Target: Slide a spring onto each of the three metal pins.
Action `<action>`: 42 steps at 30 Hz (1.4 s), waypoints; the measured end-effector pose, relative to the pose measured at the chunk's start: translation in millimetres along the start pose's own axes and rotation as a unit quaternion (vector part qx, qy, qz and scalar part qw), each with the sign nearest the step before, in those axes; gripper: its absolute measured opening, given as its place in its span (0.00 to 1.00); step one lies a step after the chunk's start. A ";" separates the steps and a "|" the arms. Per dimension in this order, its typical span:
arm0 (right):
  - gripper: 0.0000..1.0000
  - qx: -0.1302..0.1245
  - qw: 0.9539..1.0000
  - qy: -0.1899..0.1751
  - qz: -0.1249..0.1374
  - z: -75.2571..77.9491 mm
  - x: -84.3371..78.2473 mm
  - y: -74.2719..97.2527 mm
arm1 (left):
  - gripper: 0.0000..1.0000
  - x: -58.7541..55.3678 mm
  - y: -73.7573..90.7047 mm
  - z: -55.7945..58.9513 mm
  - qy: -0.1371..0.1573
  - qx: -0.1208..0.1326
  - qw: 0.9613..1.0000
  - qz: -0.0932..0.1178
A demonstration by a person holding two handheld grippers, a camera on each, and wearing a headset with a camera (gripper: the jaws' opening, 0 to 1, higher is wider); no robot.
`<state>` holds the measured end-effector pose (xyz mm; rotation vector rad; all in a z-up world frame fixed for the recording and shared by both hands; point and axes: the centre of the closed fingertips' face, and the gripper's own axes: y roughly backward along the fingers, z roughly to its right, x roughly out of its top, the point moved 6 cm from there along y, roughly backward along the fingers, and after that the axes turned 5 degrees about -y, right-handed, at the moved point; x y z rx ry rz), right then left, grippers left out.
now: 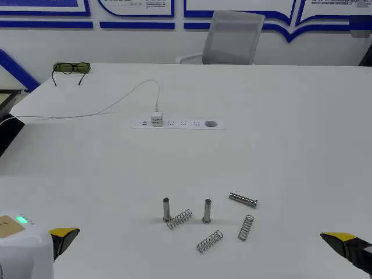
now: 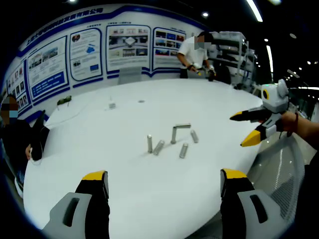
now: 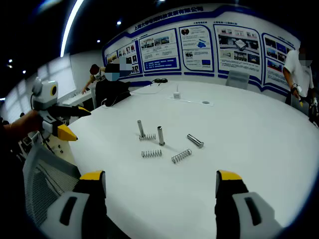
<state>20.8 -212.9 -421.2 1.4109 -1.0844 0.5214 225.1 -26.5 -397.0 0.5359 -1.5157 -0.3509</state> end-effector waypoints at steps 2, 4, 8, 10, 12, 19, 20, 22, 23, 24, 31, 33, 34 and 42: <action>0.92 -0.002 1.000 0.000 -0.002 0.7 -0.6 0.1 | 0.95 0.1 0.2 0.1 -0.001 0.001 1.000 -0.001; 0.92 -0.002 1.000 0.000 -0.002 1.0 -0.8 0.5 | 0.95 0.3 0.6 0.1 0.000 0.002 1.000 0.000; 0.92 -0.002 1.000 -0.001 -0.001 1.3 -0.8 0.9 | 0.95 0.6 0.5 0.7 -0.001 0.001 1.000 -0.001; 0.92 -0.002 1.000 -0.002 -0.002 1.3 -1.2 0.9 | 0.95 0.6 0.4 0.9 -0.001 0.002 1.000 -0.001; 0.92 -0.002 1.000 -0.003 -0.003 1.3 -1.4 0.8 | 0.95 0.8 0.1 1.0 -0.001 0.001 1.000 0.000; 0.92 -0.001 1.000 -0.005 -0.005 1.1 -2.1 0.9 | 0.95 0.4 -0.6 0.8 0.000 0.000 1.000 -0.001; 0.92 -0.001 1.000 -0.005 -0.006 1.0 -2.4 1.0 | 0.95 0.4 -0.6 0.7 0.000 0.000 1.000 0.000; 0.92 -0.002 1.000 -0.005 -0.007 1.3 -2.7 0.9 | 0.95 0.7 -0.7 0.7 0.000 0.000 1.000 0.001; 0.92 -0.002 1.000 -0.005 -0.007 1.3 -2.8 0.9 | 0.95 1.0 -0.7 0.8 0.001 0.000 1.000 0.002; 0.92 -0.001 1.000 -0.005 -0.007 1.3 -2.9 0.9 | 0.95 1.3 -0.6 1.0 0.002 0.000 1.000 0.004; 0.92 -0.001 1.000 -0.007 -0.009 2.3 -2.4 -0.1 | 0.94 1.9 -1.6 2.0 0.000 -0.002 1.000 0.003; 0.92 -0.002 1.000 -0.006 -0.010 3.0 -1.6 -0.3 | 0.94 2.0 -2.2 2.2 0.000 -0.003 1.000 0.004; 0.92 -0.002 1.000 -0.005 -0.009 3.3 -1.2 -0.5 | 0.95 2.1 -2.5 2.3 0.001 -0.004 1.000 0.005; 0.91 -0.001 1.000 0.003 -0.018 7.1 2.5 -4.9 | 0.94 3.1 -4.2 3.1 0.004 -0.007 1.000 0.013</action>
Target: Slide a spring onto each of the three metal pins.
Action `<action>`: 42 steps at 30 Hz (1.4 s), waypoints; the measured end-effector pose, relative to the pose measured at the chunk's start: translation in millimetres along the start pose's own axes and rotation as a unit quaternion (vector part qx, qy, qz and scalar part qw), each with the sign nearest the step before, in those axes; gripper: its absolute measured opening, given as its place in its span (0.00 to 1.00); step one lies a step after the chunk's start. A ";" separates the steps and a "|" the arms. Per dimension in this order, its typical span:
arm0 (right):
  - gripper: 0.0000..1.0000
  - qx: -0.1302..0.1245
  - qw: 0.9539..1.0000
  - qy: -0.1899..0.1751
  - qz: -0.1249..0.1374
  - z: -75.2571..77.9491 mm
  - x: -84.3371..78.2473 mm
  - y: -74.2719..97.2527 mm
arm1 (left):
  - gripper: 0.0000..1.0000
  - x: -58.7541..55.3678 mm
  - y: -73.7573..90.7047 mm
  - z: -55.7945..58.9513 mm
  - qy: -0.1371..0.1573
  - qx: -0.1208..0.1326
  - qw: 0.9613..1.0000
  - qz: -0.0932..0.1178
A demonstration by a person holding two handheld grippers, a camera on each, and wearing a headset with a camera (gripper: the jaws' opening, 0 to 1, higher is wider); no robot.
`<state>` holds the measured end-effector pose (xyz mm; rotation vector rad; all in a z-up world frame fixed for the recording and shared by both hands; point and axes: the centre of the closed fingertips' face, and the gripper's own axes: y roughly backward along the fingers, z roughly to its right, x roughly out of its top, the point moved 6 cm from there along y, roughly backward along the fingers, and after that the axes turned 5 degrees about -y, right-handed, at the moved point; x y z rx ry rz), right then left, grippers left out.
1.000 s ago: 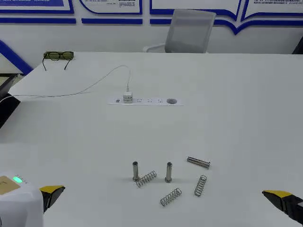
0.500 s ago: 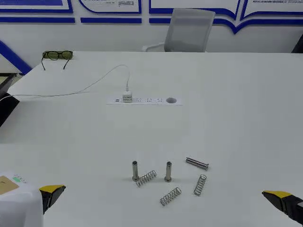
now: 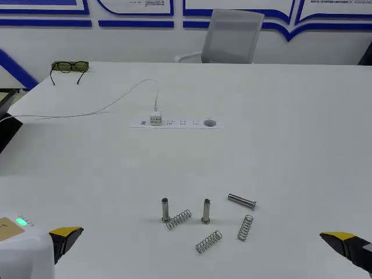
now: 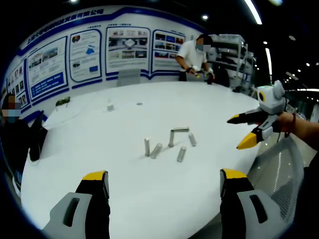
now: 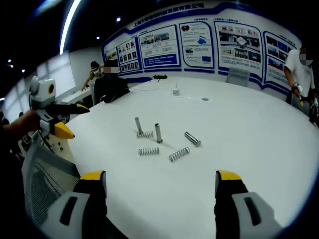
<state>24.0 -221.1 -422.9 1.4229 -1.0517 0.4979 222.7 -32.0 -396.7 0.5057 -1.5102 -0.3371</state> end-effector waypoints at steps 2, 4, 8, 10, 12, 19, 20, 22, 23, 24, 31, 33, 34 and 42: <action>0.91 -0.001 1.000 0.000 0.002 1.7 3.1 -1.1 | 0.94 0.2 -0.4 -0.1 0.002 0.000 1.000 0.002; 0.91 0.000 1.000 0.001 0.003 3.3 5.9 -3.0 | 0.94 0.2 -0.7 0.0 0.002 -0.001 1.000 0.001; 0.91 0.000 1.000 0.011 0.002 6.6 12.8 -8.1 | 0.94 0.3 -1.4 0.1 0.000 -0.002 1.000 0.002; 0.90 0.002 1.000 0.016 0.000 8.9 16.6 -11.7 | 0.94 0.3 -1.9 0.1 0.001 -0.002 1.000 0.003; 0.89 0.003 1.000 0.019 -0.001 10.6 20.1 -14.5 | 0.94 0.3 -2.3 -0.1 0.000 -0.001 1.000 0.004; 0.87 0.001 0.999 0.031 -0.008 21.3 32.1 -27.0 | 0.94 0.1 -4.7 1.3 0.003 -0.004 1.000 0.009; 0.87 0.001 0.999 0.031 -0.009 22.8 33.7 -28.9 | 0.94 -0.2 -5.3 1.6 0.004 -0.005 1.000 0.009; 0.87 0.003 0.999 0.034 -0.009 24.0 36.0 -31.2 | 0.94 -0.9 -6.1 2.2 0.005 -0.005 1.000 0.008; 0.87 0.005 0.999 0.035 -0.009 24.8 37.4 -33.0 | 0.94 -1.4 -6.8 2.9 0.005 -0.007 1.000 0.008; 0.87 0.006 0.999 0.036 -0.011 25.4 38.3 -34.5 | 0.94 -1.8 -7.2 3.3 0.006 -0.008 1.000 0.008; 0.84 0.011 0.998 0.058 -0.021 29.9 45.1 -47.4 | 0.93 -2.2 -10.2 4.9 0.005 -0.012 1.000 0.010; 0.83 0.013 0.998 0.061 -0.021 31.5 48.0 -51.0 | 0.93 -1.2 -10.7 5.2 0.005 -0.013 1.000 0.014; 0.82 0.014 0.998 0.061 -0.021 32.0 49.1 -52.3 | 0.93 -1.0 -10.8 5.3 0.004 -0.014 1.000 0.014; 0.75 0.012 0.997 0.079 -0.013 41.4 57.8 -67.6 | 0.93 -1.3 -13.7 4.9 0.003 -0.015 1.000 0.017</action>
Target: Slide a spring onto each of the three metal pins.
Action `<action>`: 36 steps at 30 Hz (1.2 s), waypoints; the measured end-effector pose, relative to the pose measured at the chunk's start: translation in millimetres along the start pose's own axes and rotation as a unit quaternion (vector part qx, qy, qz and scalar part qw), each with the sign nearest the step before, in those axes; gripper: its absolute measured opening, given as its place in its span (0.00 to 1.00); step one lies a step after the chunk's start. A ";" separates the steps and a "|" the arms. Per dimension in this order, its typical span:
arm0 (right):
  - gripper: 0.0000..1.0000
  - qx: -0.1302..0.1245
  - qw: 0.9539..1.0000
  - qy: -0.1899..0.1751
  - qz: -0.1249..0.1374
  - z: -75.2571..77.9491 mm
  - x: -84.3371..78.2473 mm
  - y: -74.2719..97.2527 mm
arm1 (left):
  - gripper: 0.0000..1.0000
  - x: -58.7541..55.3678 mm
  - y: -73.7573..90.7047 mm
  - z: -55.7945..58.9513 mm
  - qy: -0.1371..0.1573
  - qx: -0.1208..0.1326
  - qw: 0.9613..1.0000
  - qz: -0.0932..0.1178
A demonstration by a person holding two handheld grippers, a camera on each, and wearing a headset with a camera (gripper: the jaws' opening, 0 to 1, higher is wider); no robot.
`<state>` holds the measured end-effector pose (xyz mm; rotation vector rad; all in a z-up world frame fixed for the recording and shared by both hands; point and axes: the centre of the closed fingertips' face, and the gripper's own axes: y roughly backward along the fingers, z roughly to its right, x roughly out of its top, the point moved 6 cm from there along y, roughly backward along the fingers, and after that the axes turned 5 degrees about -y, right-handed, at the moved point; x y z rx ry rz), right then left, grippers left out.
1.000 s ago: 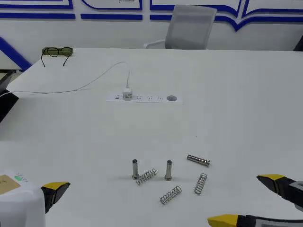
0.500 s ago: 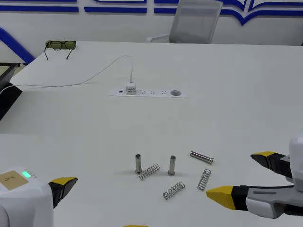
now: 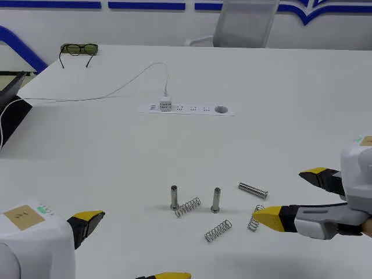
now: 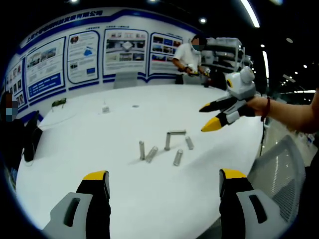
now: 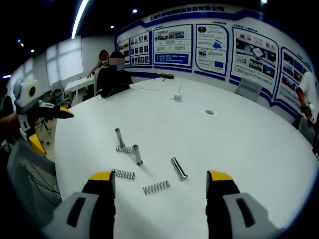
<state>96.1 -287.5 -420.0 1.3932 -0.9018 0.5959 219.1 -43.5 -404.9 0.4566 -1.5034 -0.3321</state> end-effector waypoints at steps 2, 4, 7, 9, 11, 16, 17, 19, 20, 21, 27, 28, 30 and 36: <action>0.74 0.001 1.000 0.002 0.000 3.0 1.2 -4.1 | 0.92 -0.1 -0.7 0.1 0.001 0.001 1.000 0.003; 0.72 0.002 1.000 0.004 -0.002 5.8 2.1 -8.7 | 0.92 -0.6 -1.4 0.5 0.002 0.002 1.000 0.003; 0.69 0.004 1.000 0.006 -0.002 9.7 3.1 -14.6 | 0.91 -1.0 -2.5 1.0 0.004 0.001 1.000 0.005; 0.64 0.007 1.000 0.008 0.004 12.3 4.6 -18.6 | 0.90 -1.1 -3.3 1.5 0.005 0.000 1.000 0.006; 0.62 0.008 1.000 0.010 0.007 14.2 6.3 -22.8 | 0.90 -0.8 -4.0 1.7 0.005 0.000 1.000 0.007; 0.56 0.018 1.000 0.013 0.014 15.8 9.7 -34.5 | 0.89 0.3 -6.4 2.0 0.000 -0.001 1.000 0.013; 0.55 0.018 1.000 0.013 0.015 15.9 9.8 -36.8 | 0.89 0.1 -7.1 2.3 -0.001 -0.002 1.000 0.012; 0.53 0.020 1.000 0.016 0.014 16.2 9.7 -41.8 | 0.89 0.1 -8.2 2.9 -0.002 -0.003 1.000 0.012; 0.52 0.021 1.000 0.016 0.015 16.2 9.6 -43.8 | 0.89 0.2 -8.6 3.2 -0.002 -0.004 1.000 0.012; 0.50 0.023 0.999 0.017 0.015 16.2 9.5 -46.9 | 0.89 0.3 -9.3 3.5 -0.001 -0.005 1.000 0.014; 0.42 0.030 0.999 0.015 0.010 17.3 8.5 -60.8 | 0.88 0.1 -12.6 4.2 -0.003 -0.007 1.000 0.015; 0.41 0.032 0.999 0.013 0.007 17.3 8.2 -63.8 | 0.88 0.1 -13.2 4.4 -0.002 -0.008 1.000 0.015; 0.39 0.035 0.999 0.009 0.001 17.9 6.8 -68.1 | 0.88 -0.2 -14.3 4.3 -0.002 -0.008 1.000 0.015; 0.32 0.041 0.999 -0.004 -0.013 22.1 2.3 -81.2 | 0.87 0.4 -17.8 2.4 0.001 -0.010 1.000 0.017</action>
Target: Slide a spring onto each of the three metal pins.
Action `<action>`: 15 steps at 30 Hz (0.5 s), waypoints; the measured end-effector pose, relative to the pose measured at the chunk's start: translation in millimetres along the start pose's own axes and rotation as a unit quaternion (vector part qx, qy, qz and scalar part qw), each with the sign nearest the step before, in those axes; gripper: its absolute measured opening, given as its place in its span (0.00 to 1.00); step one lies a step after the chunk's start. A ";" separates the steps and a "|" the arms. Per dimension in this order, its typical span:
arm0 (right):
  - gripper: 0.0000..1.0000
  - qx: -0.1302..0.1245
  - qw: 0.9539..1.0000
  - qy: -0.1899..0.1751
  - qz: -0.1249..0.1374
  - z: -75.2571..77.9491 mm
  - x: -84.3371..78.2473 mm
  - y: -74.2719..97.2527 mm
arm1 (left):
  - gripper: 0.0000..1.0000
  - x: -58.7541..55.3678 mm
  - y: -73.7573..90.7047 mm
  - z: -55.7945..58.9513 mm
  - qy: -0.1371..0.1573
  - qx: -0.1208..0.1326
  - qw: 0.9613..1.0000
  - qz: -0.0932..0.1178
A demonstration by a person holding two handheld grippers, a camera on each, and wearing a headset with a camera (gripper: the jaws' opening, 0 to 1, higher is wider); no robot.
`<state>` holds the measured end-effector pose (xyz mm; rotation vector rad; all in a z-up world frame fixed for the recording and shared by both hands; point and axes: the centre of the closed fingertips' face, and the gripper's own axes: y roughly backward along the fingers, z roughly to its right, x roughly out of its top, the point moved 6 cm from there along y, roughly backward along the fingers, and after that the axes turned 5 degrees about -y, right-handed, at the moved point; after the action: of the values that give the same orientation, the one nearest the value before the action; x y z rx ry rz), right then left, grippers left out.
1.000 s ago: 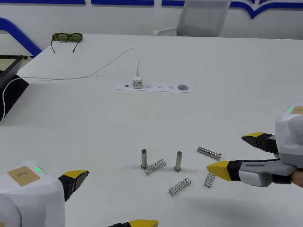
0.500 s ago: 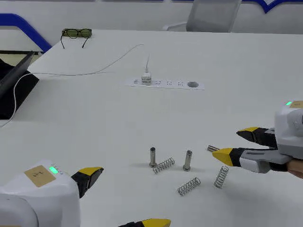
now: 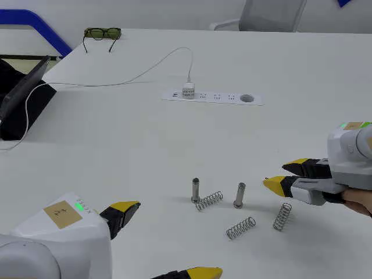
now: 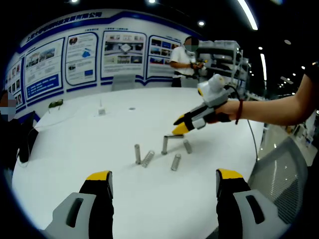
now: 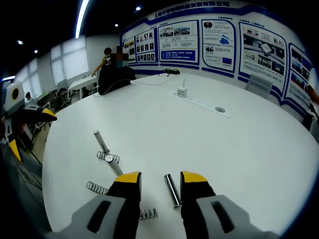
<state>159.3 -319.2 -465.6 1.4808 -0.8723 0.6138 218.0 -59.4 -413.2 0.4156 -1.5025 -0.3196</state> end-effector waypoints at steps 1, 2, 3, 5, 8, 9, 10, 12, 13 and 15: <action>0.31 0.001 1.000 -0.002 -0.001 0.6 -0.4 -1.7 | 0.87 0.2 -0.5 -0.3 0.000 0.000 1.000 0.000; 0.31 0.002 1.000 -0.004 -0.004 1.4 -1.4 -4.0 | 0.87 0.5 -1.3 -0.7 -0.001 0.000 1.000 0.000; 0.30 0.001 1.000 -0.006 -0.007 2.1 -2.2 -5.5 | 0.87 0.7 -2.0 -0.9 -0.001 -0.001 1.000 0.000; 0.29 0.002 1.000 -0.008 -0.012 3.3 -3.9 -9.2 | 0.86 1.1 -3.6 -1.3 0.000 -0.003 1.000 -0.001; 0.27 0.003 1.000 0.002 -0.026 4.3 -7.2 -14.3 | 0.86 1.6 -5.4 -1.8 -0.001 -0.004 1.000 -0.002; 0.26 0.004 1.000 0.003 -0.028 4.5 -7.7 -15.8 | 0.85 1.7 -5.8 -2.0 -0.001 -0.004 1.000 -0.002; 0.26 0.005 1.000 0.005 -0.029 4.7 -8.2 -17.7 | 0.85 1.8 -6.4 -2.2 0.000 -0.005 1.000 -0.003; 0.24 0.005 0.999 0.008 -0.036 5.2 -9.1 -20.0 | 0.85 1.6 -7.1 -2.3 0.000 -0.006 1.000 -0.004; 0.23 0.002 0.999 0.009 -0.039 5.9 -9.6 -21.5 | 0.85 1.6 -7.4 -2.3 0.000 -0.007 1.000 -0.004; 0.22 -0.002 0.999 0.011 -0.048 6.6 -10.9 -24.6 | 0.85 1.2 -8.1 -2.0 0.001 -0.010 1.000 -0.006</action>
<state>172.2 -324.9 -489.5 1.5013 -0.7810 0.5567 220.4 -67.0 -415.8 0.4103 -1.4946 -0.3436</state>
